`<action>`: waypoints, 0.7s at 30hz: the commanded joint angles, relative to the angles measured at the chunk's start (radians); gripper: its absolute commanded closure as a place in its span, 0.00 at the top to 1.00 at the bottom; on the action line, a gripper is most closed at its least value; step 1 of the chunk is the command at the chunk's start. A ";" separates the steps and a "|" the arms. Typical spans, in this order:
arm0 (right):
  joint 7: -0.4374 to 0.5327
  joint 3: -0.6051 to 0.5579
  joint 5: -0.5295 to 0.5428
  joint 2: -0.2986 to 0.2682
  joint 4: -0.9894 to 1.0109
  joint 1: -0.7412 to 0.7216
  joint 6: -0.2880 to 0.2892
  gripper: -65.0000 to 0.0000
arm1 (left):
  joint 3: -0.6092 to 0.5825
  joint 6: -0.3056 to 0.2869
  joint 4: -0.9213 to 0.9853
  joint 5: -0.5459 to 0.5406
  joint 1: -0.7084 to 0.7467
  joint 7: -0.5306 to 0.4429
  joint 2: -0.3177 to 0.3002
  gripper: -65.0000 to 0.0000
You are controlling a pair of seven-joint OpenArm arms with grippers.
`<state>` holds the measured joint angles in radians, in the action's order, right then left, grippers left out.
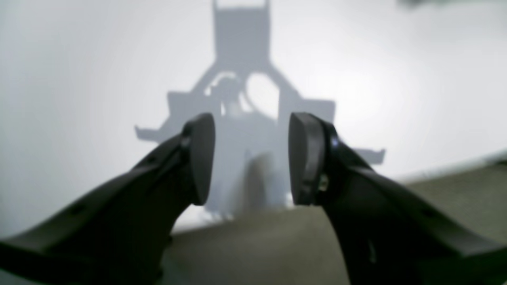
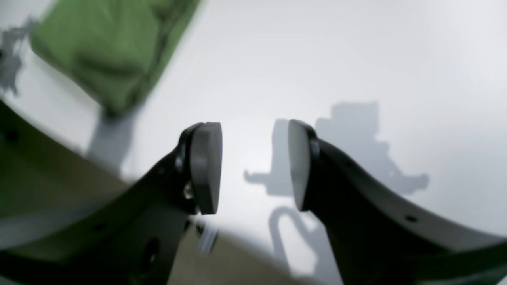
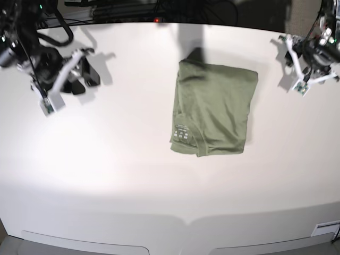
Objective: Fold the T-shirt properly
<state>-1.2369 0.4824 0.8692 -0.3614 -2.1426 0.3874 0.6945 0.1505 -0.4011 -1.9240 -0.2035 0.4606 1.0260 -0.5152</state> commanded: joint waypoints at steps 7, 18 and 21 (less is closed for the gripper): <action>-0.083 0.180 0.242 -0.032 -0.113 0.333 0.004 0.42 | 0.243 0.021 -0.105 -0.002 0.299 0.002 -0.014 0.46; 0.179 -0.043 0.016 0.025 0.064 0.567 0.004 0.42 | 0.280 -0.020 0.116 -0.025 0.491 -0.259 0.105 0.46; 0.258 -0.182 -0.082 -0.022 0.309 0.483 0.004 0.42 | 0.280 -0.095 0.345 -0.035 0.383 -0.284 0.124 0.46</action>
<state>-0.9844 0.2893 0.7681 -0.3779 -1.8111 0.8616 0.6941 0.4232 -0.5003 -1.5639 -0.2367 0.8276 0.7406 -0.3779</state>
